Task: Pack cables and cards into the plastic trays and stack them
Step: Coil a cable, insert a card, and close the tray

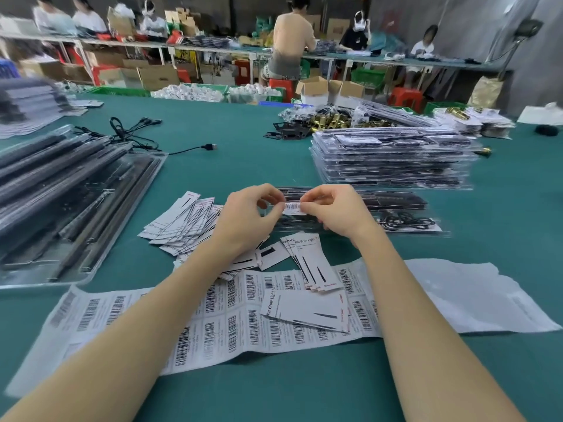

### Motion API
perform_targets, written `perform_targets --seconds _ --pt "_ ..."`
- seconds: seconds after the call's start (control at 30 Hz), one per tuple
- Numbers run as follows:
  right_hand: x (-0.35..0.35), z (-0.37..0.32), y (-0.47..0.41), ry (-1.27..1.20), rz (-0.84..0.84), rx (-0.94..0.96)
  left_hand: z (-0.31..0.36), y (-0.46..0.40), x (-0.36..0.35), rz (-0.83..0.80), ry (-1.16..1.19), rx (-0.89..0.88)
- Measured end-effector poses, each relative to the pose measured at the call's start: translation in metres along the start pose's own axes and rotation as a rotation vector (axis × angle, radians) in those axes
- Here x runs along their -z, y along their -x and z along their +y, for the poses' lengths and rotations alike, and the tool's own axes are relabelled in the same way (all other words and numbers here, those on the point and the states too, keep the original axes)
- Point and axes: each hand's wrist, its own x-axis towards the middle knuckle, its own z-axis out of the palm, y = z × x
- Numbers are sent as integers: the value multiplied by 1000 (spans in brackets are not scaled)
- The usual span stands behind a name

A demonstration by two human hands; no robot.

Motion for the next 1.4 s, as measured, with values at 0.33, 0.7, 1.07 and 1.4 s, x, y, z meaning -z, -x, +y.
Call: perform_targets --seconds 0.33,0.7,1.07,1.4 --pt "1 3 -3 -15 -37 -39 2 -1 0 26 57 104" --pt "-1 0 -4 107 -34 -5 5 2 2 2 9 82" --pt "-8 -4 -3 210 60 -5 -1 1 12 -171 -215 -248" --pt "-3 2 30 560 9 150 1 2 17 -207 -159 -280"
